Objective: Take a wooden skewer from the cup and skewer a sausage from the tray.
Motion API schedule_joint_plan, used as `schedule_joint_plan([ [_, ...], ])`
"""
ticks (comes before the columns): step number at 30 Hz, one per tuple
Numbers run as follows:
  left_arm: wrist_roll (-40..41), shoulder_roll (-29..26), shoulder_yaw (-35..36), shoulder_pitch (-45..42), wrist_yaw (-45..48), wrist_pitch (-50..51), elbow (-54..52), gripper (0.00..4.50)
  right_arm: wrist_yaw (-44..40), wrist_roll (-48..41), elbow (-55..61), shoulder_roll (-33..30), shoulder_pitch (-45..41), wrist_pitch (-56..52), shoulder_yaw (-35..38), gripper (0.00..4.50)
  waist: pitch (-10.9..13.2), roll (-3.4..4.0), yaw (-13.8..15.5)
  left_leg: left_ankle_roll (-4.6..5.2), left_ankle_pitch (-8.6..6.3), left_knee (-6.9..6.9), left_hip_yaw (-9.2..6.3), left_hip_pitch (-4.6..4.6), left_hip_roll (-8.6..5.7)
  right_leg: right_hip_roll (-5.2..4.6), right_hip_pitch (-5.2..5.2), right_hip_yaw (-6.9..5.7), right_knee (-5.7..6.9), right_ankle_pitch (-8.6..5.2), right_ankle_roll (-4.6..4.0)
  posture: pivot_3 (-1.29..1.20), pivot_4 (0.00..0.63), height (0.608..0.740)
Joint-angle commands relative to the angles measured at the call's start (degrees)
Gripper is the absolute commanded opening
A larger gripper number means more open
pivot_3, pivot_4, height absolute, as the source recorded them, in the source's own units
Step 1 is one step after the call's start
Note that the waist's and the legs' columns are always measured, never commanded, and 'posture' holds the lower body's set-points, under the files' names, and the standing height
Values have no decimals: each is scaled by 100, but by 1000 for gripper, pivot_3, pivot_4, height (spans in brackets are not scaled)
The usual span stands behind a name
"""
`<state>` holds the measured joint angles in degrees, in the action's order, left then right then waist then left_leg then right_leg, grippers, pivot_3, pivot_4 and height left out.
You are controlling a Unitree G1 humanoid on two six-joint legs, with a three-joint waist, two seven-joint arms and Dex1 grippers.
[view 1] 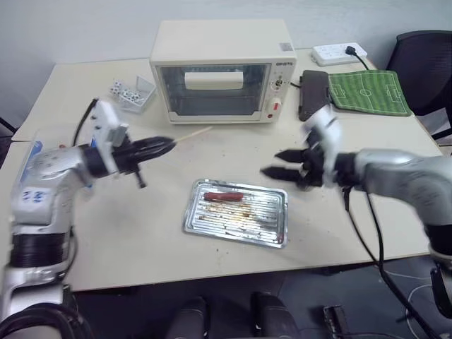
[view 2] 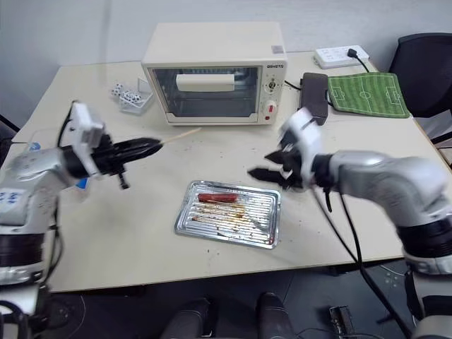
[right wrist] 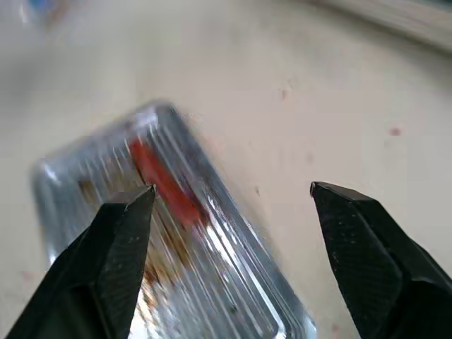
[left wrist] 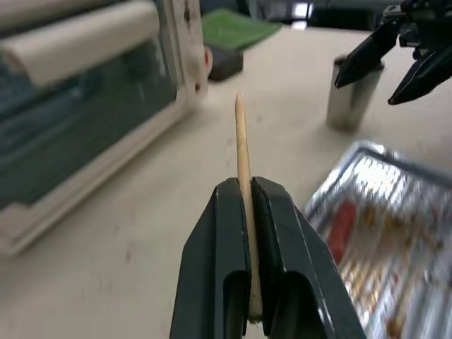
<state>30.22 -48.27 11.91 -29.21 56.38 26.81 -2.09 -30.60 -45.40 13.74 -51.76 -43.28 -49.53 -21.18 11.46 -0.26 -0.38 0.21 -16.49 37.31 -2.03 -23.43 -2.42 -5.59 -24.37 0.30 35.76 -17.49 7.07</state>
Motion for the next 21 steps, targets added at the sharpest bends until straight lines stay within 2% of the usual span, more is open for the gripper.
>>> schedule_joint_plan([
  [1,199,-350,476,421,190,124,-518,0,-618,1450,-194,181,-158,929,-592,3657,1,-3,32,0,0,4,0,-6,0,-6,-5,1,1,0,0,0,150,740],
  [5,259,-464,768,825,95,221,-765,0,-962,2144,-526,695,-292,1182,-818,3657,0,-6,25,-4,2,5,1,-8,5,-22,-12,4,-1,0,0,0,150,740],
  [9,334,-349,908,948,-128,335,-975,0,-1162,2624,-739,1238,-408,1241,-862,3657,0,-7,19,-20,10,4,1,-6,10,-19,-16,3,11,4,-7,0,150,740],
  [21,341,-157,728,826,-352,310,-1045,0,-1364,3543,-1221,2386,-337,1427,-940,3657,-3,-12,0,-35,21,5,2,8,17,-6,-16,4,33,12,-20,0,150,740],
])
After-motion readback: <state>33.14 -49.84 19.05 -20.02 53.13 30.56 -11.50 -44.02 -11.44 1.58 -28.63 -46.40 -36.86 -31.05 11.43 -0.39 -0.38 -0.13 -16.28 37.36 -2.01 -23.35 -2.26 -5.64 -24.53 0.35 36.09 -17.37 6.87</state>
